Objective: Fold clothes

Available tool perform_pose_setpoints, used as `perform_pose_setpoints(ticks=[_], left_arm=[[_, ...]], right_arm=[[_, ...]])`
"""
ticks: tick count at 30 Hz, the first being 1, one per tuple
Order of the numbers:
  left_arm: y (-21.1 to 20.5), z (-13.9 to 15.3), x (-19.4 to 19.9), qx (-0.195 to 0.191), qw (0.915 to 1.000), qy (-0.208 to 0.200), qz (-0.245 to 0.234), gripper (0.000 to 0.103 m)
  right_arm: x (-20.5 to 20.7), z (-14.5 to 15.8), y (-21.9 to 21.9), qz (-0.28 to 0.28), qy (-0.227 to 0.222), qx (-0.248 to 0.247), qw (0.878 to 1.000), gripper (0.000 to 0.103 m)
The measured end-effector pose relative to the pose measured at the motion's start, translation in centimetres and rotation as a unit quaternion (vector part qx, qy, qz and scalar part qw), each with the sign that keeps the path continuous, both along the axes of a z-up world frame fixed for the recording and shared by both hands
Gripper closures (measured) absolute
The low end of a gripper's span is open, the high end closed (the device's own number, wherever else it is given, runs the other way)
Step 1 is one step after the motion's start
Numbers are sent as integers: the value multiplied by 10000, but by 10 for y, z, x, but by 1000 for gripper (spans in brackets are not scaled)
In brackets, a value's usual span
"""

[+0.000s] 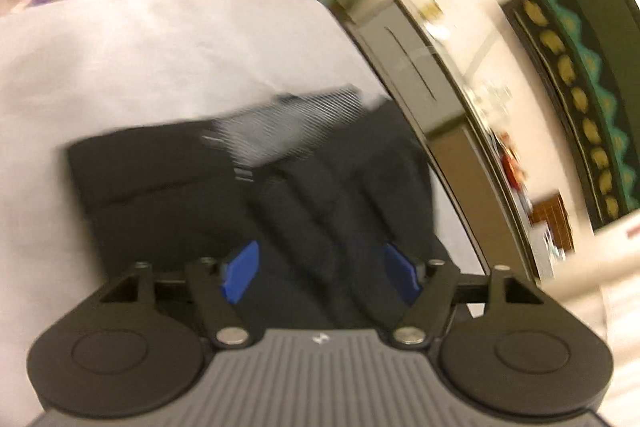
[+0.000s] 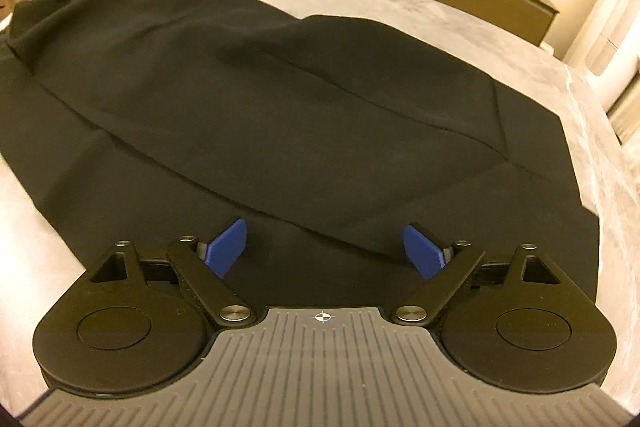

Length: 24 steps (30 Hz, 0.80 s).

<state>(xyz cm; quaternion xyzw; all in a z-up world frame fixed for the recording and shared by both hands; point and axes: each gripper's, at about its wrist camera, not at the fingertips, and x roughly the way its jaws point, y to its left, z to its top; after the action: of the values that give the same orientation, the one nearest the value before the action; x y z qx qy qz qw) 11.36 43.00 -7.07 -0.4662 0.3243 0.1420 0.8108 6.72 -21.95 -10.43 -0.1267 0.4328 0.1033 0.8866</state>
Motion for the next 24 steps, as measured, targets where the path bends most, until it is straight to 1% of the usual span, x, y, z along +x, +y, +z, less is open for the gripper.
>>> perform_pose_setpoints(ticks=[2,3,5,6,8,10,11,14,15,16,18,19,20,21,22,24], left_arm=[[-8,-4,17,-118,9999,44,-97,32],[-12,-10,22,-249,9996,47,-123,32],[-19,-21,24,-460,9988,-83,-176,31],[-22,-27,26,-506,9984,-167,-195,29],[-24,-35,31,-419,9984,-323,-206,29],[-23,-36,36,-299,9986,-390,-173,35],[-19,-37,39,-264,9989,-377,-126,44],[-11,-31,40,-162,9992,-311,-177,102],[-9,-26,38,-77,9992,-324,-207,102],[-9,-13,32,118,9988,-429,-212,102],[-9,22,14,499,9958,-752,-160,102],[-7,41,-3,569,9937,-962,-119,102],[-3,57,-25,640,9921,-1077,-33,102],[2,68,-50,625,9919,-1100,104,102],[8,73,-69,643,9924,-1022,237,102],[19,58,-88,807,9945,-471,484,102]], right_arm=[[1,-1,2,-50,-39,5,10000,9],[1,-1,3,-58,-44,32,10000,8],[3,-1,3,-77,-49,102,9999,7],[2,-3,2,-81,-61,122,9999,7],[3,-5,5,-68,-119,101,9999,7],[5,-6,8,-39,-155,95,9998,7],[6,-6,9,-26,-166,89,9998,7],[7,-6,12,-9,-197,45,9998,6],[7,-6,12,-7,-204,42,9998,6],[7,-6,12,-7,-205,48,9998,6],[6,-7,11,2,-207,52,9998,6],[6,-7,11,6,-202,55,9998,5],[6,-7,10,13,-184,58,9998,5],[5,-6,10,22,-159,59,9999,5],[5,-6,10,33,-140,47,9999,5],[5,-5,11,36,-135,18,9999,4]])
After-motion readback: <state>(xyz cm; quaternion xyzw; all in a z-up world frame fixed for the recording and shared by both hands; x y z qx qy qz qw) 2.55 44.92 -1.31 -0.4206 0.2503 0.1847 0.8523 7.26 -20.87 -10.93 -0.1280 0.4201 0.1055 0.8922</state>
